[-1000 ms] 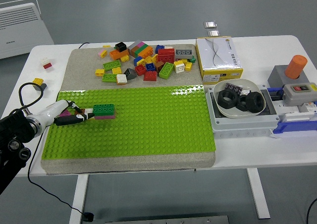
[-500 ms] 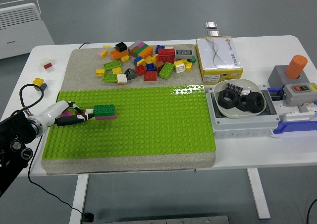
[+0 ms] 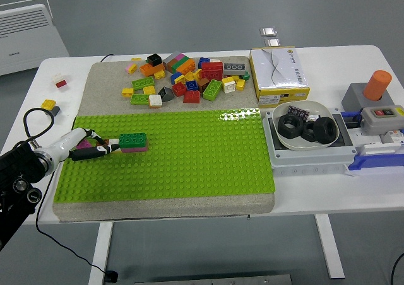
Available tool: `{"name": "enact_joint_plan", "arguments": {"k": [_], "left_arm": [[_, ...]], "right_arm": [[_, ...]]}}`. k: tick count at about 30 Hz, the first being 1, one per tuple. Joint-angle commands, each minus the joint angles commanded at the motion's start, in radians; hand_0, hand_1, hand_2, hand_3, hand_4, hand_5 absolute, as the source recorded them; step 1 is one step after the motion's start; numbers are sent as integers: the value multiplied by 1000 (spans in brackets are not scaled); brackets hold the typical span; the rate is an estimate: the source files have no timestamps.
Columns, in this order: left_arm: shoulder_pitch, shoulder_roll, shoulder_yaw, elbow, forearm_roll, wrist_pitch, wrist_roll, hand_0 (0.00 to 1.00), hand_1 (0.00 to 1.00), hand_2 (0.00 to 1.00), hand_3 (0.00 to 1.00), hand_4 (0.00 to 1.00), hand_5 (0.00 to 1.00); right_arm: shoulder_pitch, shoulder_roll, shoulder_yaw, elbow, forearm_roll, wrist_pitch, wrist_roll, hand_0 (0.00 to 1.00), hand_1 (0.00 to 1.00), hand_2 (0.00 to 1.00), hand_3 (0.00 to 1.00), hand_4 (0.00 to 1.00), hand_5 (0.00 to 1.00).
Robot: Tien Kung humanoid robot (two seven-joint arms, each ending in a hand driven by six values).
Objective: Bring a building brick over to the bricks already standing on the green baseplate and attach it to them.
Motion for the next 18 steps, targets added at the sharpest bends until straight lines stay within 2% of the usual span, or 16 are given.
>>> {"name": "enact_joint_plan", "arguments": {"k": [7, 13, 18], "left_arm": [[7, 0, -14, -19, 6, 6, -6, 998, 998, 998, 672, 943, 840], [3, 10, -29, -56, 17, 6, -4, 998, 998, 998, 665, 944, 824], [-2, 18, -39, -65, 23, 4, -2, 998, 998, 998, 662, 943, 821]], "right_arm": [[-3, 3, 3, 0, -7, 1, -1, 712, 722, 770, 789, 860, 998], [-4, 7, 7, 0, -13, 1, -2, 713, 723, 773, 791, 860, 998], [-3, 10, 9, 0, -15, 1, -3, 713, 725, 773, 793, 860, 998]]}}
